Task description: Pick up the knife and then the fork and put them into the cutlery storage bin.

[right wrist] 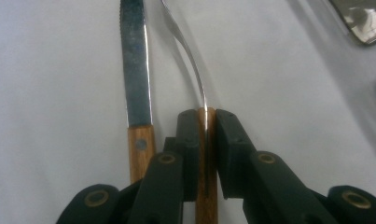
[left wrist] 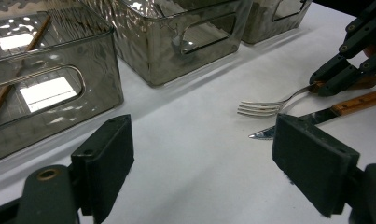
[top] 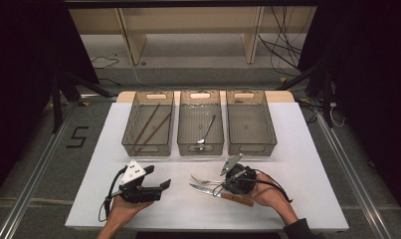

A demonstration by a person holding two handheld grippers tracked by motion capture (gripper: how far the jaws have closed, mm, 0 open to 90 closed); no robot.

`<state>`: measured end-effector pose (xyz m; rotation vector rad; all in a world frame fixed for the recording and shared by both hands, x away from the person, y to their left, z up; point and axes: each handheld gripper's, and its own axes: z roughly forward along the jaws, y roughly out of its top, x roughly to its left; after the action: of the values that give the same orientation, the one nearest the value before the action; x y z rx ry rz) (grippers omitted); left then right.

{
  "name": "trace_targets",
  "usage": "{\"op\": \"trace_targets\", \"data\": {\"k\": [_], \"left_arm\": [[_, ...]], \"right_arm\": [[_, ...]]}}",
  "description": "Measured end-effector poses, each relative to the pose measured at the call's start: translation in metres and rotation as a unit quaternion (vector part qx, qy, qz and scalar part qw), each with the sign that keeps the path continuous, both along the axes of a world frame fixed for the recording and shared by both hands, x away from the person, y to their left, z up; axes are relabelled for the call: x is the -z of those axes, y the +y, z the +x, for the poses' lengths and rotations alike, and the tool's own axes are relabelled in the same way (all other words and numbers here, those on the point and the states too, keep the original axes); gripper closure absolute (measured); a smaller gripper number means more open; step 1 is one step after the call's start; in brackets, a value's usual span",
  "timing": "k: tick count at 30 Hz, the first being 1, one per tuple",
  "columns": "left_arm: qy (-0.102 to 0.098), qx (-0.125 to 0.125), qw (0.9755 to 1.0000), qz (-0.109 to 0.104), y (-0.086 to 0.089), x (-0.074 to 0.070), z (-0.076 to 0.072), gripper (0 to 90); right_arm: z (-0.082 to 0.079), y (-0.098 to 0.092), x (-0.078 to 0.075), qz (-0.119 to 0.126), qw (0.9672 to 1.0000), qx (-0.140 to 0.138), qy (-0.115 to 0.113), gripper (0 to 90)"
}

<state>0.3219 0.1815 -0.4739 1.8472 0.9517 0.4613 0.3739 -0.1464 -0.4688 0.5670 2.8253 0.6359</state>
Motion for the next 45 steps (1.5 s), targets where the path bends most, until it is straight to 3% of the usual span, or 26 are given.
{"op": "trace_targets", "data": {"k": [12,25,38,45], "left_arm": [[-0.004,-0.004,1.0,0.0,0.003,0.001,0.001,20.2],[-0.01,-0.005,0.9998,-0.016,0.005,0.0,0.0,20.2],[-0.011,-0.007,0.9998,-0.018,0.009,0.0,0.0,20.2],[-0.015,-0.012,0.9996,-0.021,0.013,0.0,-0.001,20.2]], "right_arm": [[-0.005,-0.005,-0.019,0.033,0.9984,0.008,-0.044,81.1],[-0.001,-0.019,-0.04,0.073,0.995,0.042,-0.054,81.1],[0.013,-0.032,-0.062,0.118,0.9869,0.087,-0.067,81.1],[0.03,-0.039,-0.075,0.146,0.978,0.128,-0.076,81.1]]}}
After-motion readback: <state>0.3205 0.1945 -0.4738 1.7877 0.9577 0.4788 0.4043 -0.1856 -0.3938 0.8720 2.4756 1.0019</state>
